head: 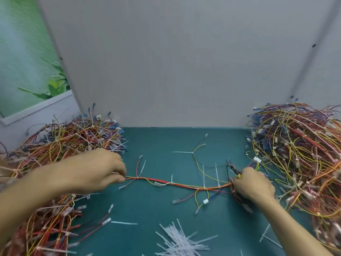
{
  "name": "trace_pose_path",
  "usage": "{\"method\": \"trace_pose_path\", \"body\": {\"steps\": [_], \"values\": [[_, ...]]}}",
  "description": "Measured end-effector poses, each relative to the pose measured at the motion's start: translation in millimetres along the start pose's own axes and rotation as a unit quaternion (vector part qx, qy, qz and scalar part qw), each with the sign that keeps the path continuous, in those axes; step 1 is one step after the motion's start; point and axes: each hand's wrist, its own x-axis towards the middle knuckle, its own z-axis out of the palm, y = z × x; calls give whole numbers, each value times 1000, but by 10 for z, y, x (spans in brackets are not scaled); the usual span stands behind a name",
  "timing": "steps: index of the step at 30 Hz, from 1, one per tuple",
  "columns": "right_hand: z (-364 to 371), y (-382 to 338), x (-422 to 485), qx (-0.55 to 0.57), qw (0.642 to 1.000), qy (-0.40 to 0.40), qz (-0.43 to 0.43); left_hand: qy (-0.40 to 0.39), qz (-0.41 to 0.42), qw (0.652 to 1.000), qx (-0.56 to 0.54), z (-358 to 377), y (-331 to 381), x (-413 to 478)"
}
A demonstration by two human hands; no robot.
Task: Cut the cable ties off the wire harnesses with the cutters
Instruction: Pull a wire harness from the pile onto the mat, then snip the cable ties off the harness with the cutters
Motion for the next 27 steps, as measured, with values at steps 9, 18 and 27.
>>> {"method": "trace_pose_path", "body": {"steps": [9,18,27], "values": [[-77,337,-240,-45,994,-84,-58,7,-138,987,-84,868,533,711],[-249,430,-150,47,996,-43,-63,160,-354,899,-201,1010,650,557],[142,113,-177,-20,997,17,-71,55,-424,891,-152,1018,776,723]]}}
